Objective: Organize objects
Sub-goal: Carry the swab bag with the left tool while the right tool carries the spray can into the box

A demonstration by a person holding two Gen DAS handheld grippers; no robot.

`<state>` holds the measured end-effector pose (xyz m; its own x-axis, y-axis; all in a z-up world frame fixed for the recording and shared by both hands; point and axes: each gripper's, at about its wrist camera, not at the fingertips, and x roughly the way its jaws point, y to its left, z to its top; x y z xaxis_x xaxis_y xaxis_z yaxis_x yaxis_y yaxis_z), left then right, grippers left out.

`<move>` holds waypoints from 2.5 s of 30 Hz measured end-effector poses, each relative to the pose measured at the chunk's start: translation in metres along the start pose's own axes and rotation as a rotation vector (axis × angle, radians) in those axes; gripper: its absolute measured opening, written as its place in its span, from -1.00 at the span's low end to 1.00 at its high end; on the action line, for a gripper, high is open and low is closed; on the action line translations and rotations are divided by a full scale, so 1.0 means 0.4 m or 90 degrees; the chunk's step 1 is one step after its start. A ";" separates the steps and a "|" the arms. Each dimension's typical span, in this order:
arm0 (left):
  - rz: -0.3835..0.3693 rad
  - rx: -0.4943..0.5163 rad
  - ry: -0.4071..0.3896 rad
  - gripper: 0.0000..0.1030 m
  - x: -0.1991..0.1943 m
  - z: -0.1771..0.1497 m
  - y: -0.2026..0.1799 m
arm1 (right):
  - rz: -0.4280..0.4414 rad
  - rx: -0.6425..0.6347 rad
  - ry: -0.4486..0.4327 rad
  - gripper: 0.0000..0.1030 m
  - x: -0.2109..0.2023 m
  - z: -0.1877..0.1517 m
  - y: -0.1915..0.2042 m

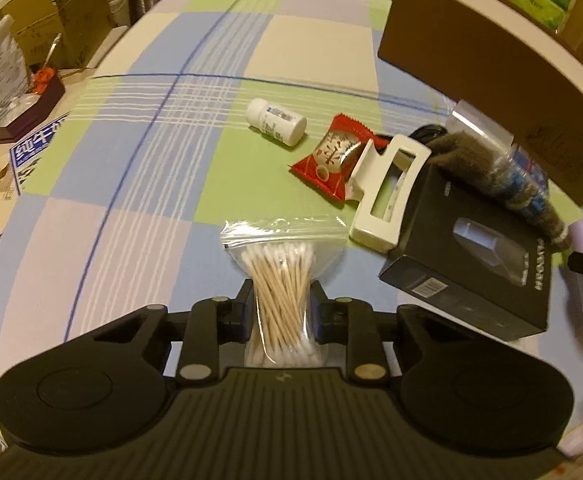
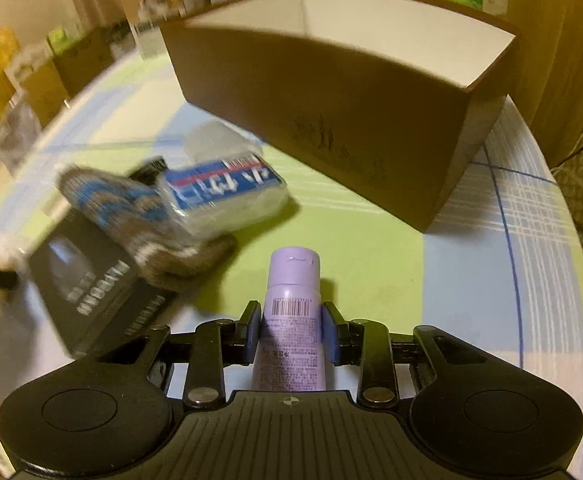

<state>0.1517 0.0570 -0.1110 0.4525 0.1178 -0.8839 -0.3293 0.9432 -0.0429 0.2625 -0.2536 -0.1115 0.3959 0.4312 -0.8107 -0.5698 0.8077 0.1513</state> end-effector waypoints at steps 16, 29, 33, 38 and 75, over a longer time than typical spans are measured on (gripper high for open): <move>-0.055 0.025 -0.128 -0.57 -0.195 0.114 -0.188 | 0.115 0.010 -0.086 -0.43 -0.206 0.167 -0.037; -0.152 0.168 -0.185 -0.57 -0.140 0.395 -0.417 | 0.080 0.070 -0.156 -0.43 -0.183 0.367 -0.077; -0.167 0.218 -0.180 -0.57 -0.079 0.489 -0.461 | 0.037 0.104 -0.167 -0.43 -0.149 0.424 -0.083; -0.189 0.262 -0.152 -0.57 0.011 0.583 -0.504 | -0.016 0.158 -0.167 -0.43 -0.089 0.481 -0.104; -0.180 0.343 -0.012 0.57 0.296 0.685 -0.589 | -0.098 0.248 -0.041 0.25 0.156 0.517 -0.220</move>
<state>0.5099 -0.0661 -0.0780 0.4769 -0.1592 -0.8644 0.2693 0.9626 -0.0287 0.4861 -0.2147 -0.0585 0.5062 0.3076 -0.8057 -0.1906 0.9510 0.2434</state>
